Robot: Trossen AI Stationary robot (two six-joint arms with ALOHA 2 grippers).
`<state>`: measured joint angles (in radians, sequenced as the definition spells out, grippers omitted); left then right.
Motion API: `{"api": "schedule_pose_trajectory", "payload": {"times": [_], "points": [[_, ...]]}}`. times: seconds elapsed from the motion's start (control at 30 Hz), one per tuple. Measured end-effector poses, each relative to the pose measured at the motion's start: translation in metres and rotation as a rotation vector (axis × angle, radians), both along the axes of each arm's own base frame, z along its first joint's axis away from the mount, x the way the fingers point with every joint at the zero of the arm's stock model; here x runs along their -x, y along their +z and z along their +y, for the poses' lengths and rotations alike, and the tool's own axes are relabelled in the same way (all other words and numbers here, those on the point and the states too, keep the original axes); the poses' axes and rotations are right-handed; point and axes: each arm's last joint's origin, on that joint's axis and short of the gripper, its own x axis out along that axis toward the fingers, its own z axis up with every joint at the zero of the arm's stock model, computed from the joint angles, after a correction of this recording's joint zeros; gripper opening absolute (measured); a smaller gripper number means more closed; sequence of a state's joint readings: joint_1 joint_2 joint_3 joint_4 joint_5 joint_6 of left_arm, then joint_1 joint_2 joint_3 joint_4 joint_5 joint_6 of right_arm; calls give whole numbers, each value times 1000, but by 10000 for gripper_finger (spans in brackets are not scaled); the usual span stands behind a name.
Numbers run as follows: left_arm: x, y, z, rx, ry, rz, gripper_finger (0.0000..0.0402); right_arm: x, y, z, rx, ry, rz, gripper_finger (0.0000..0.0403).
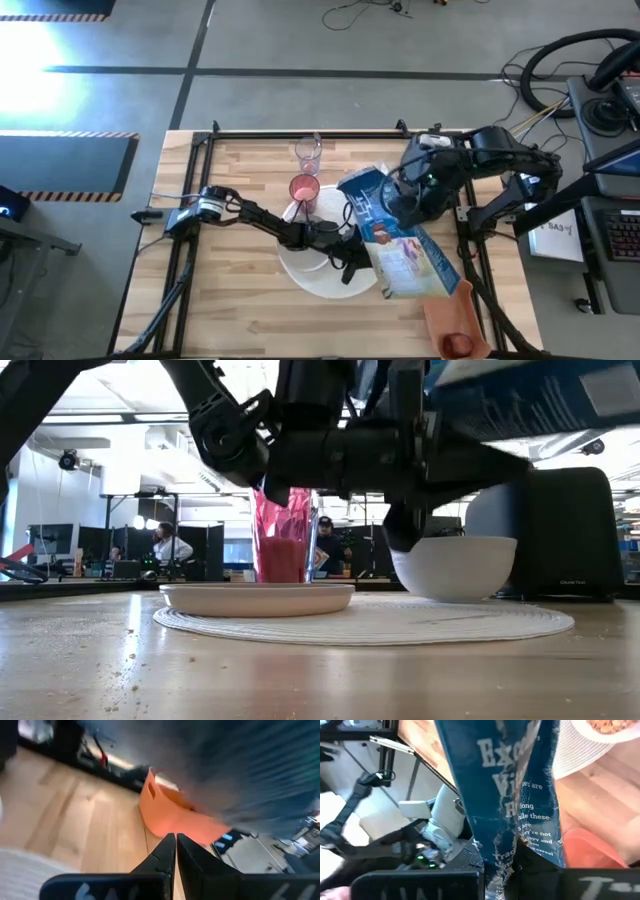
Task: Arrange a breakfast setting
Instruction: Pour the cereal from the cereal box into the white bowl
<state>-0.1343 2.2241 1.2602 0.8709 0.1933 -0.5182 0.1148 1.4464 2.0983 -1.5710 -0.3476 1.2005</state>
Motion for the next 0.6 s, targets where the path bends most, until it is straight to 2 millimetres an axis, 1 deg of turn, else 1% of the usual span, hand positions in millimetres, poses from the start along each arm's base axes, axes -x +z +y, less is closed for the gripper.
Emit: {"api": "schedule_pose_trajectory", "payload": {"times": [0.13, 0.33, 0.5, 0.6], "points": [[2, 23, 2, -37, 29, -54, 0, 2, -1, 12, 54, 44, -12, 13], [8, 43, 5, -147, 109, -34, 0, 5, -1, 29, 150, 100, -48, 13], [12, 54, 7, -217, 161, -15, 0, 7, -2, 42, 216, 127, -65, 13], [13, 57, 8, -247, 191, -8, 0, 7, -4, 51, 255, 153, -77, 13]]}}
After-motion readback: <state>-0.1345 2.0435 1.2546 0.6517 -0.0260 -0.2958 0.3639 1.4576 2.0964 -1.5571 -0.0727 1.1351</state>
